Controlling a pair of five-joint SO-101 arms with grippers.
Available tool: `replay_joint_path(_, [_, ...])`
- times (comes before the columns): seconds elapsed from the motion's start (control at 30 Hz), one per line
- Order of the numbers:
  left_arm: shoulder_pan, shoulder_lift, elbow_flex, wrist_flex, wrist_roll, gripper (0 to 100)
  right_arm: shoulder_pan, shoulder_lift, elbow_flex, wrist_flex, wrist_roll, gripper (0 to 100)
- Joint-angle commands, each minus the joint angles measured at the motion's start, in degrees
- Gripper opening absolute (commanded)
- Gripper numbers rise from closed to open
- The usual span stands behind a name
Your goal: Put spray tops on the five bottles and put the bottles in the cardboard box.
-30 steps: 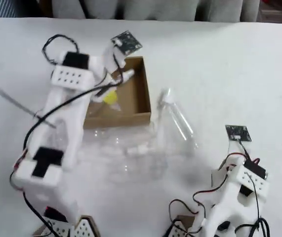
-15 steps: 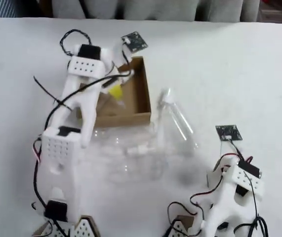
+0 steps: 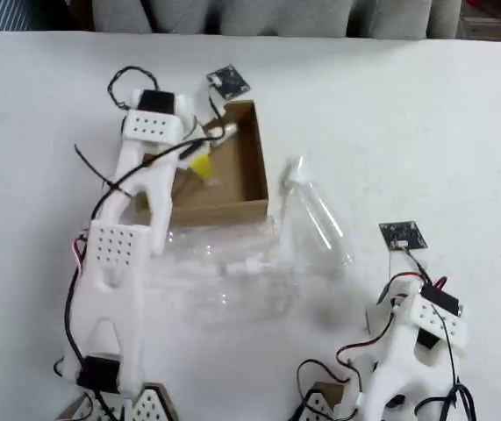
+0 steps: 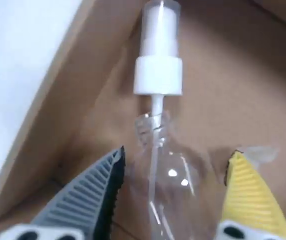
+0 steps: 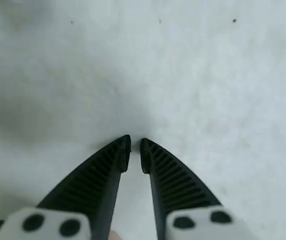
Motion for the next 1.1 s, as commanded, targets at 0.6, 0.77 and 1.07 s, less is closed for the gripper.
replay_joint_path(0.6, [5.93, 0.75, -3.25, 0.26, 8.09, 4, -0.84, -0.75, -0.26, -0.75, 0.44, 1.7])
replay_joint_path(0.77, [5.41, 0.75, -3.25, -5.89, 19.08, 4, -0.84, -0.75, -0.26, -0.75, 0.44, 1.7])
replay_joint_path(1.07, [5.41, 0.84, -3.25, -9.76, 24.79, 4, -0.84, -0.75, -0.18, -1.54, 0.44, 1.7])
